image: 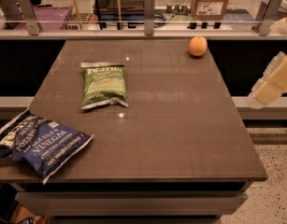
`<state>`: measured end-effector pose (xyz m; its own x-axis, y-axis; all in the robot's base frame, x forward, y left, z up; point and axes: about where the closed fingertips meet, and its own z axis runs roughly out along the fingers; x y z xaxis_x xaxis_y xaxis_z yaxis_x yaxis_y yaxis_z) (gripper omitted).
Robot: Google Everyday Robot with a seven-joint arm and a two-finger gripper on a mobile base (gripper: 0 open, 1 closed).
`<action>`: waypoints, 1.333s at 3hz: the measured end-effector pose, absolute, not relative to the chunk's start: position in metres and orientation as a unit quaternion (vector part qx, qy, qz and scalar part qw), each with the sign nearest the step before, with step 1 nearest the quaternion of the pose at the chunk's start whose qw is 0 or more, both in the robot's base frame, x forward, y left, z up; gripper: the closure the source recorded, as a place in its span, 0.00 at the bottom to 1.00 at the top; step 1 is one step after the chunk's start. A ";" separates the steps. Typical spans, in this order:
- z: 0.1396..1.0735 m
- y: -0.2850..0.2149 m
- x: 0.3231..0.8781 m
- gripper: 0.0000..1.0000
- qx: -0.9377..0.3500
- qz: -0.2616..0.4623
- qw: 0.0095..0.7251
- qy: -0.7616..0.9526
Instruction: Move orange near green jalapeno chip bag
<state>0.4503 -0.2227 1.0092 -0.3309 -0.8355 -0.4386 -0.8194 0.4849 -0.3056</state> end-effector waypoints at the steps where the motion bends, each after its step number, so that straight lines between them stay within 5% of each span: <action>1: 1.016 -0.210 0.452 0.00 -0.448 0.003 0.331 0.831; 4: 0.997 -0.213 0.492 0.00 -0.248 0.038 0.452 0.856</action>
Offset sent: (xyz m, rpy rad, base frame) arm 0.0207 0.0338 0.0119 0.3327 -0.2127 -0.3437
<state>0.4925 -0.2130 0.9965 -0.4692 -0.3895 -0.7925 -0.4583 0.8746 -0.1585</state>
